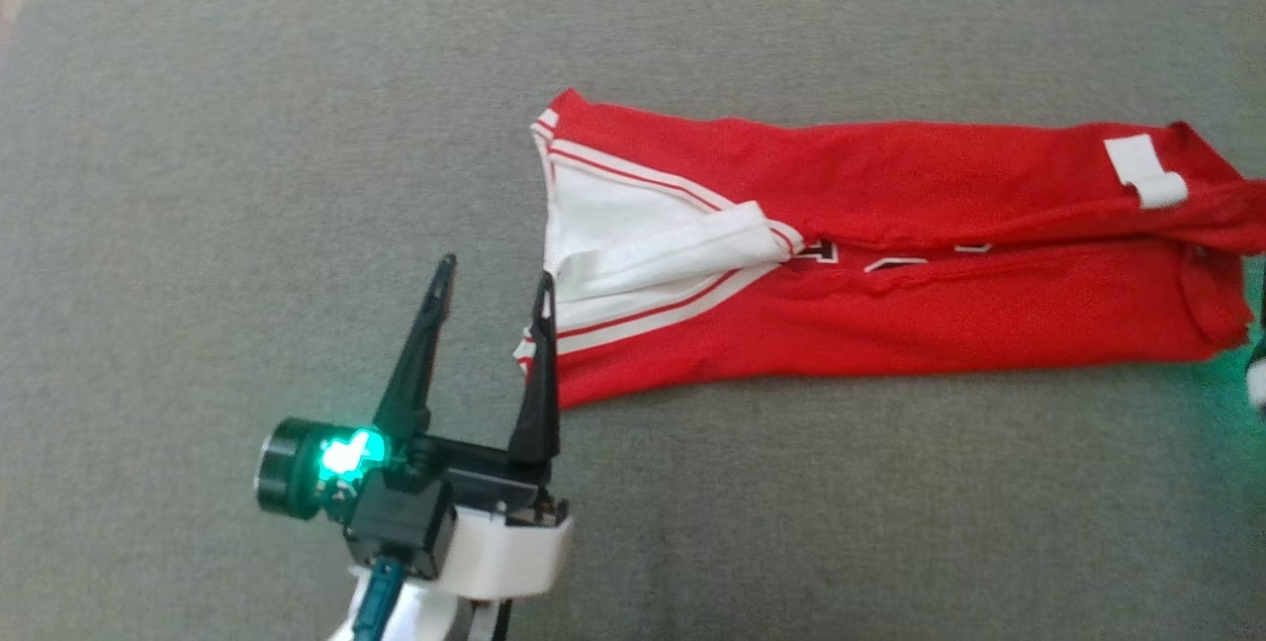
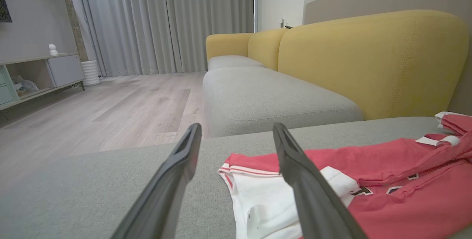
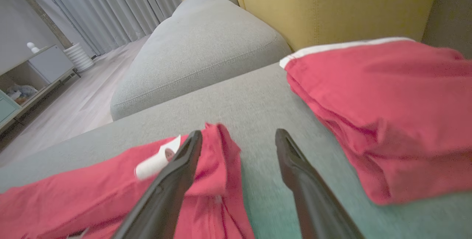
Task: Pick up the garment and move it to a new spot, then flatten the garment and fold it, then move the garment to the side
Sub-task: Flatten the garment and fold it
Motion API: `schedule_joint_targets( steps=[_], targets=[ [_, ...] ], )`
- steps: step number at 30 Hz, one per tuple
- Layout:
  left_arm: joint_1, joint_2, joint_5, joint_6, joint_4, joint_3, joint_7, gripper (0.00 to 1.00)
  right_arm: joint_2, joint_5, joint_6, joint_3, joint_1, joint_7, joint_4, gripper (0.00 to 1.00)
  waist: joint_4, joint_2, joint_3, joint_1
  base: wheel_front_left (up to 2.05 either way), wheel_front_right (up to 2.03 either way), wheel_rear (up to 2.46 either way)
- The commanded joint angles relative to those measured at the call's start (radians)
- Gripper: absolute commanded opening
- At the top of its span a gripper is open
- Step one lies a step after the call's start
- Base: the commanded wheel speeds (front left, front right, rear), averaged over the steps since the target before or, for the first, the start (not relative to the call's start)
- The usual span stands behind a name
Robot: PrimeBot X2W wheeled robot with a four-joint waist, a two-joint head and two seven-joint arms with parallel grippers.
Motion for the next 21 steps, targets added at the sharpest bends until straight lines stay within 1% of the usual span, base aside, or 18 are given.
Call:
schedule_joint_targets(
  steps=[1,4,5,10,14,21],
  targets=[
    [-0.006,-0.002,0.013,-0.006,-0.035,0.045,-0.005,1.0,-0.036,-0.017,-0.001,0.003,-0.034,0.012,-0.016,1.0,0.016,0.0,-0.005,0.0001,0.0,0.0,0.0],
    [0.019,-0.044,0.045,-0.043,-0.032,0.069,-0.005,1.0,-0.036,-0.069,-0.001,-0.013,-0.12,0.078,0.044,1.0,0.033,0.0,-0.005,0.0001,0.0,0.0,0.0],
    [0.026,-0.066,0.063,-0.071,-0.024,0.082,-0.005,1.0,-0.034,-0.107,-0.001,-0.024,-0.17,0.117,0.092,1.0,0.044,0.0,-0.003,0.0001,0.0,0.0,0.0],
    [0.035,-0.108,0.102,-0.129,-0.01,0.115,-0.005,1.0,-0.016,-0.178,-0.001,-0.051,-0.215,0.178,0.186,1.0,0.059,0.0,-0.001,0.0001,0.0,0.0,0.0],
    [0.052,-0.129,0.124,-0.157,-0.009,0.15,-0.005,1.0,0.008,-0.182,-0.001,-0.06,-0.173,0.184,0.193,1.0,0.051,0.0,-0.001,0.0001,0.0,0.0,0.0],
    [0.072,-0.152,0.159,-0.198,-0.009,0.189,-0.005,1.0,0.045,-0.165,-0.001,-0.077,-0.076,0.175,0.139,1.0,0.026,0.0,-0.008,0.0001,0.0,0.0,0.0]
  ],
)
